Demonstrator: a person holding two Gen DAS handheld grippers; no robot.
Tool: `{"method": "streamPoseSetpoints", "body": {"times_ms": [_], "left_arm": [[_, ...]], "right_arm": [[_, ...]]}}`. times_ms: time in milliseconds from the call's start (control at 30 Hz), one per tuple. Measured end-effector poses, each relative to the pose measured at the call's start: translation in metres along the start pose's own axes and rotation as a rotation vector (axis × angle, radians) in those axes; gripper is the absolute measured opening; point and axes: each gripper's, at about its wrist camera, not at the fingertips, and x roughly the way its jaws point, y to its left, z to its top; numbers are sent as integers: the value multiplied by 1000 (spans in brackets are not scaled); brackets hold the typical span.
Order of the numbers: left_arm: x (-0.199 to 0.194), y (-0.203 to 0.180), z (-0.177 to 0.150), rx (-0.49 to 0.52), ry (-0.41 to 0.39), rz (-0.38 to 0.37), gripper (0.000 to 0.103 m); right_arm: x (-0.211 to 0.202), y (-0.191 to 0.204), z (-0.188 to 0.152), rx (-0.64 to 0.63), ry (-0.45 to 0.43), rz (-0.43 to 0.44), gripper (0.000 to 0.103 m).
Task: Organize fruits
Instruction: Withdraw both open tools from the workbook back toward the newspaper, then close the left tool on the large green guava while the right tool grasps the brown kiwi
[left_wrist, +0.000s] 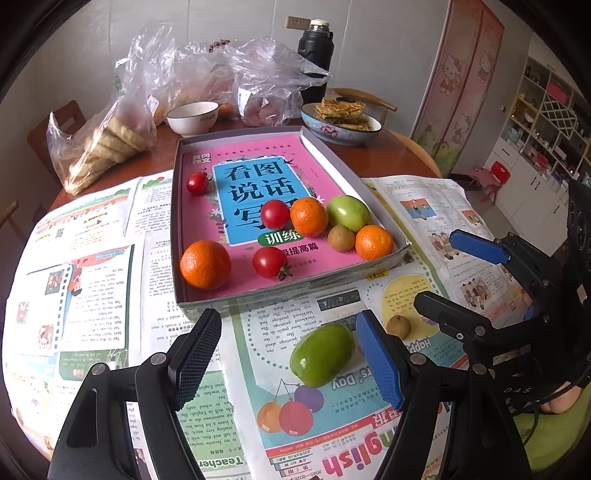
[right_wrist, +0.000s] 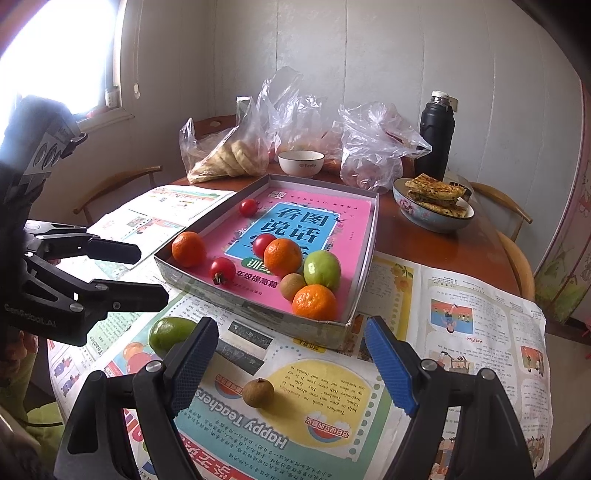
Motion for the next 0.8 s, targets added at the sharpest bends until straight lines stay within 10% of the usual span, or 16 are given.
{"method": "streamPoseSetpoints", "body": {"times_ms": [800], "left_arm": [[14,-6,-18,26,57,-24,77]], "right_arm": [[24,14,-32,-34,128,56,81]]}}
